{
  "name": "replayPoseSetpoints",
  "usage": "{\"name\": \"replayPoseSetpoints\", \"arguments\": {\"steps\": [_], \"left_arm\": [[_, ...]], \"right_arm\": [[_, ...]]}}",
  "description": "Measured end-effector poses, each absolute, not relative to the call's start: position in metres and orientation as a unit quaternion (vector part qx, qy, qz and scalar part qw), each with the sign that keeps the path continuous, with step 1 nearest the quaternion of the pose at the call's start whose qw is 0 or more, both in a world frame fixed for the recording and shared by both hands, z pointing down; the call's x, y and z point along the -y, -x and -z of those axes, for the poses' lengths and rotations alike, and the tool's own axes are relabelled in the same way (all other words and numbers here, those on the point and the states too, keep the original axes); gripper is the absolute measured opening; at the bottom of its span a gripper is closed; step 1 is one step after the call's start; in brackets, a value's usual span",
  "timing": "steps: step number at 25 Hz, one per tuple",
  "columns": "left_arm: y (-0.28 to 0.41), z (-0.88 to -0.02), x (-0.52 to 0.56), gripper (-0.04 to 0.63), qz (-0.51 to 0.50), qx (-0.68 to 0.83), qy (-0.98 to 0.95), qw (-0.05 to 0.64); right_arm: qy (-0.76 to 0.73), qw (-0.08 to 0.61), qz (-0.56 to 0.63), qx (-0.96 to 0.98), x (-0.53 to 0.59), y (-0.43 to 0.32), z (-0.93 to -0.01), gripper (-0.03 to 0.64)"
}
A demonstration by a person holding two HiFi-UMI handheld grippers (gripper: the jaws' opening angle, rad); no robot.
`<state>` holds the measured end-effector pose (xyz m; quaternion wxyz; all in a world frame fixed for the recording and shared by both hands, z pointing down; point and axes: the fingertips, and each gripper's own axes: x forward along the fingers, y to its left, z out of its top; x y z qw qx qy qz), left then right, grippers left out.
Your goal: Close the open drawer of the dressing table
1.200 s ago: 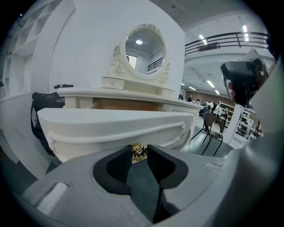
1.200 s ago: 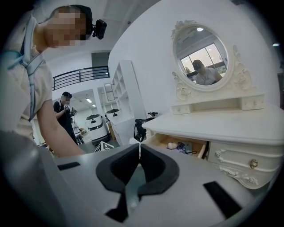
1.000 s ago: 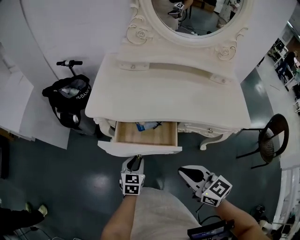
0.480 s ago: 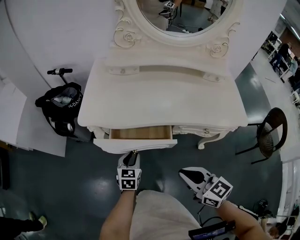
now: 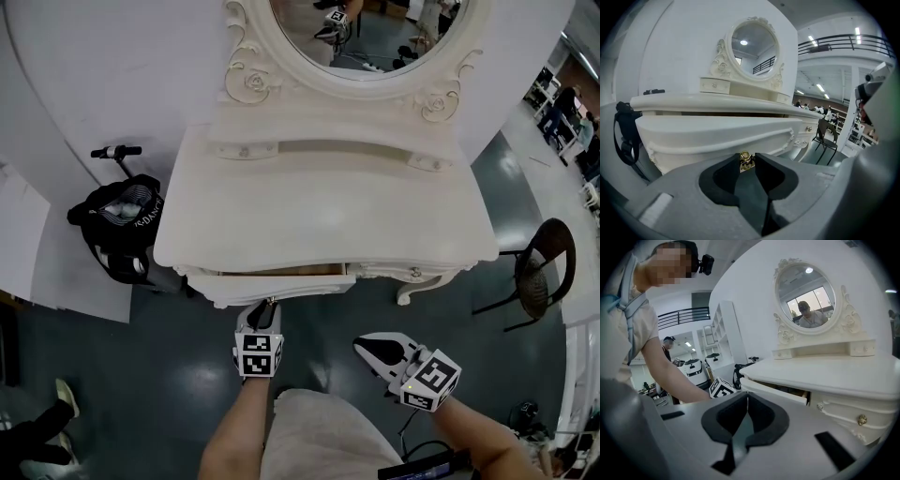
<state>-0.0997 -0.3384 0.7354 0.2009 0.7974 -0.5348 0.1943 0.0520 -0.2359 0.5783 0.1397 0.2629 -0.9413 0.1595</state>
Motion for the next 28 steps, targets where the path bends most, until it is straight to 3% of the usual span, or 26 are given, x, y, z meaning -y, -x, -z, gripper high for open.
{"name": "replayPoseSetpoints", "arguments": {"steps": [28], "left_arm": [[0.101,-0.736,0.388,0.106,-0.181,0.540,-0.797,0.202]], "right_arm": [[-0.262,0.145,-0.153,0.942,0.261,-0.036,-0.595,0.017]]}}
